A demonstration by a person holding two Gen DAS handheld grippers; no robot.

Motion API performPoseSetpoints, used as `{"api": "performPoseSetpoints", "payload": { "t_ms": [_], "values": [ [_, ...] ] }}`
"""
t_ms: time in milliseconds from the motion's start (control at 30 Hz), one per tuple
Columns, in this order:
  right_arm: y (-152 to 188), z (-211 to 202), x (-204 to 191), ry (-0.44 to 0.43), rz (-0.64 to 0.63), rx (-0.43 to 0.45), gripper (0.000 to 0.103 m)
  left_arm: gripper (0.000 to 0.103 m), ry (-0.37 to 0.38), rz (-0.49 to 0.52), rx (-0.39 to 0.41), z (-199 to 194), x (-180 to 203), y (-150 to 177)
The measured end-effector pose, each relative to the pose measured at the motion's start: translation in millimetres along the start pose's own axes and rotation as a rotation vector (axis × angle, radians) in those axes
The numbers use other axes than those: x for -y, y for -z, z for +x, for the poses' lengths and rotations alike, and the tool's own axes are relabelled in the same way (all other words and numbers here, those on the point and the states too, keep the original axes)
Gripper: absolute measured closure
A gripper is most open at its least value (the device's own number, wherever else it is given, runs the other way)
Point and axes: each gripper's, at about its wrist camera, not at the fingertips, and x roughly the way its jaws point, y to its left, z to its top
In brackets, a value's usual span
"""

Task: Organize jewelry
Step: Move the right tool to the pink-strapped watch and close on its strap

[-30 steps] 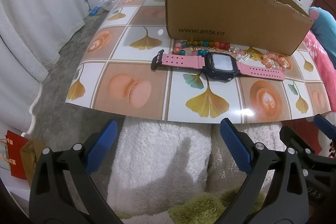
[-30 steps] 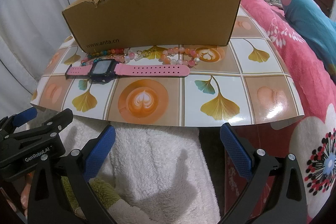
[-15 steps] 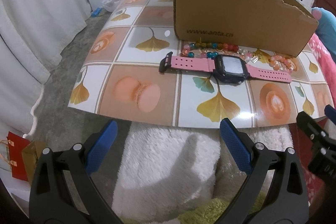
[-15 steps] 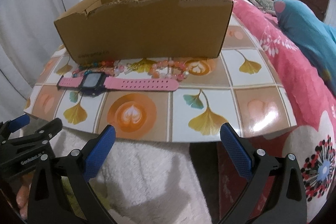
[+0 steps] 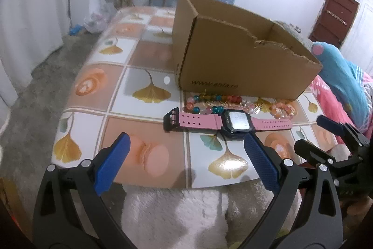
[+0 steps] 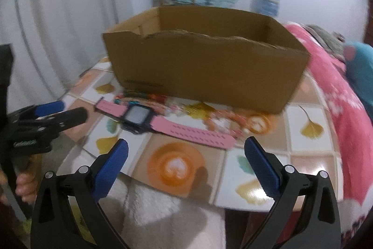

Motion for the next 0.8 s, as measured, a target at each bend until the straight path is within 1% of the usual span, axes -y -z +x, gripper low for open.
{"api": "performPoseSetpoints", "payload": {
  "t_ms": [67, 133, 233, 300, 333, 367, 400, 433, 500, 533, 567, 633, 700, 800],
  "values": [
    [-4.9, 6.0, -4.6, -0.028, -0.026, -0.004, 0.006, 0.008, -0.012, 0.004, -0.024, 9.2, -3.4, -4.7],
    [-9.3, 12.9, -8.8, -0.051, -0.056, -0.01, 0.006, 0.008, -0.038, 0.02, -0.034, 17.0, -4.5, -7.5],
    [-15.0, 22.1, -17.0, -0.083, -0.115, -0.016, 0.007, 0.009, -0.054, 0.041, -0.038, 20.4, -4.9, -7.3],
    [-17.3, 26.3, -22.9, -0.11, -0.157, -0.026, 0.015, 0.009, -0.068, 0.055, -0.031, 22.0, -6.1, -8.4],
    [-19.3, 30.9, -28.4, -0.128, -0.19, -0.038, 0.02, 0.009, -0.08, 0.067, -0.025, 23.2, -6.6, -9.5],
    [-20.6, 35.1, -32.9, -0.144, -0.219, -0.05, 0.026, 0.011, -0.089, 0.077, -0.018, 24.1, -7.3, -10.5],
    [-21.6, 39.0, -37.9, -0.157, -0.255, -0.061, 0.03, 0.019, -0.098, 0.088, -0.012, 25.2, -7.0, -11.9],
    [-22.1, 41.5, -41.4, -0.164, -0.287, -0.068, 0.034, 0.023, -0.098, 0.092, -0.014, 26.2, -8.0, -12.9],
    [-22.3, 44.8, -47.7, -0.172, -0.348, -0.079, 0.039, 0.037, -0.089, 0.094, -0.028, 30.4, -10.4, -15.2],
    [-22.8, 46.2, -49.4, -0.175, -0.377, -0.086, 0.043, 0.041, -0.087, 0.095, -0.039, 33.6, -11.3, -15.9],
    [-23.1, 48.5, -50.4, -0.178, -0.401, -0.095, 0.044, 0.047, -0.087, 0.097, -0.049, 36.2, -12.1, -15.9],
    [-23.8, 51.7, -53.6, -0.186, -0.45, -0.114, 0.047, 0.053, -0.078, 0.097, -0.06, 41.1, -13.7, -15.8],
    [-22.8, 51.2, -56.3, -0.195, -0.508, -0.132, 0.05, 0.059, -0.061, 0.096, -0.055, 41.1, -14.0, -15.6],
    [-22.8, 51.0, -57.5, -0.201, -0.549, -0.153, 0.051, 0.063, -0.057, 0.109, -0.059, 42.9, -12.0, -15.2]
  ]
}}
